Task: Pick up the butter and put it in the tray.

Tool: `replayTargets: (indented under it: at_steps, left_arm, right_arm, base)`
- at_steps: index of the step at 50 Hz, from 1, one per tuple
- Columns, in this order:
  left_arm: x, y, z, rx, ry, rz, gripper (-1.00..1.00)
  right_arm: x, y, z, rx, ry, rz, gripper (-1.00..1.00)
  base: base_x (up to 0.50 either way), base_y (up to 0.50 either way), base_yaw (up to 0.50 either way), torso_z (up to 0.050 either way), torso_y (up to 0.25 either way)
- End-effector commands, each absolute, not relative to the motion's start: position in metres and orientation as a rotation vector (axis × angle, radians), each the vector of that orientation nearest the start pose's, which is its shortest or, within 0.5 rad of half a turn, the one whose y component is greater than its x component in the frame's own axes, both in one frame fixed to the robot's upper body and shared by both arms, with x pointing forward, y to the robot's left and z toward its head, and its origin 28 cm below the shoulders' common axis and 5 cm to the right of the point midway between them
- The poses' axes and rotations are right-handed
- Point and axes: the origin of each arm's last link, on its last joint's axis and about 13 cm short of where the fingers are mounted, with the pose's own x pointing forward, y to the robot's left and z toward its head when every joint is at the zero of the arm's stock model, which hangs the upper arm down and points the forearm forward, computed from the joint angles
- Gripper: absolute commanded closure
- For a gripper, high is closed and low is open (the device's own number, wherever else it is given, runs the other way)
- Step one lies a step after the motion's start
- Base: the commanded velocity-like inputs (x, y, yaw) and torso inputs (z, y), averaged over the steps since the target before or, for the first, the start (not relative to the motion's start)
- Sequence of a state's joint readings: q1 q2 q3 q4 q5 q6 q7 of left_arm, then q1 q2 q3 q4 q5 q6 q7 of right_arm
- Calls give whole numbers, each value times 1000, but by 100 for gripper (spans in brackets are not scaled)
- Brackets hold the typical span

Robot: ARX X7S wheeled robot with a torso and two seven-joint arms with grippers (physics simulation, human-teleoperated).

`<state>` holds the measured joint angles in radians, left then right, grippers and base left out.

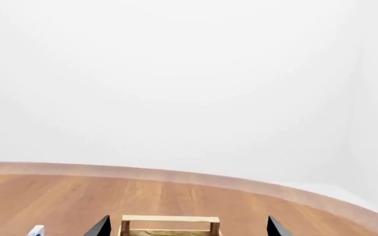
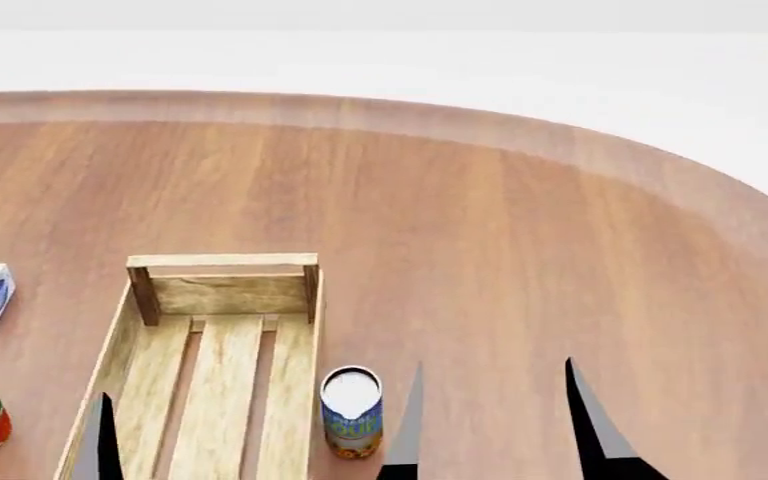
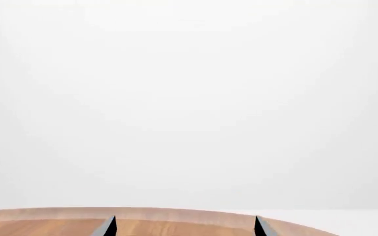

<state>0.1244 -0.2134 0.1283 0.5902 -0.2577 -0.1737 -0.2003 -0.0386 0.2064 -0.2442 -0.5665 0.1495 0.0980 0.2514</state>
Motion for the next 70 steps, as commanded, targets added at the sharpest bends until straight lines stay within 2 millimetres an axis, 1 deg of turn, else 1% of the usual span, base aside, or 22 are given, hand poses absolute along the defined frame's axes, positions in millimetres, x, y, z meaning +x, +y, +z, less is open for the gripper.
replayTargets:
  at_steps: [1, 4, 10, 11, 12, 16, 47, 53, 55, 59, 60, 61, 63, 65, 66, 67, 70]
  left_arm:
    - [174, 206, 99, -97, -245, -53, -100]
    - [174, 206, 99, -97, -245, -53, -100]
    - [174, 206, 99, -97, -245, -53, -100]
    - [174, 207, 99, -97, -244, -53, -100]
    - [174, 206, 99, -96, -244, -54, -100]
    - [174, 206, 99, -94, -244, -56, -100]
    - [174, 206, 100, -89, -248, -51, -100]
    - [174, 205, 99, -88, -248, -53, -100]
    - [174, 205, 100, -91, -248, -53, -100]
    - [173, 206, 101, -90, -252, -52, -100]
    - [173, 207, 103, -92, -255, -50, -100]
    - [173, 208, 104, -92, -257, -50, -100]
    - [173, 208, 105, -94, -260, -45, -100]
    - [173, 209, 105, -93, -263, -39, -100]
    - [173, 209, 106, -93, -264, -37, -100]
    - [173, 209, 106, -90, -265, -36, -100]
    - [173, 208, 105, -89, -264, -38, -100]
  right_arm:
    - [187, -79, 110, 26, -373, 64, -100]
    - [186, -78, 111, 9, -387, 72, -100]
    - [186, -79, 112, 17, -393, 59, -100]
    - [185, -78, 111, 4, -392, 93, -100]
    - [185, -78, 112, 6, -396, 76, -100]
    - [184, -76, 112, -18, -397, 93, -100]
    - [184, -72, 109, -32, -387, 173, -100]
    - [185, -73, 108, -42, -376, 159, -100]
    - [188, -74, 108, -44, -379, 102, -100]
    - [187, -77, 111, 12, -392, 175, -100]
    - [188, -79, 111, 121, -419, 245, -100]
    - [188, -81, 110, 178, -409, 290, -100]
    - [186, -84, 110, 137, -417, 358, -100]
    - [183, -87, 112, 187, -413, 401, -100]
    - [181, -89, 112, 135, -397, 425, -100]
    - [178, -92, 113, 121, -397, 446, -100]
    - [173, -98, 115, 116, -381, 467, -100]
  base:
    - [0, -500, 0, 0, 0]
    - [0, -443, 0, 0, 0]
    - [0, 0, 0, 0, 0]
    - [0, 0, 0, 0, 0]
    - [0, 0, 172, 0, 0]
    - [0, 0, 500, 0, 0]
    - [0, 0, 500, 0, 0]
    - [0, 0, 500, 0, 0]
    - [0, 0, 500, 0, 0]
    - [0, 0, 0, 0, 0]
    - [0, 0, 0, 0, 0]
    - [0, 0, 0, 0, 0]
    - [0, 0, 0, 0, 0]
    - [0, 0, 0, 0, 0]
    - [0, 0, 0, 0, 0]
    - [0, 0, 0, 0, 0]
    - [0, 0, 0, 0, 0]
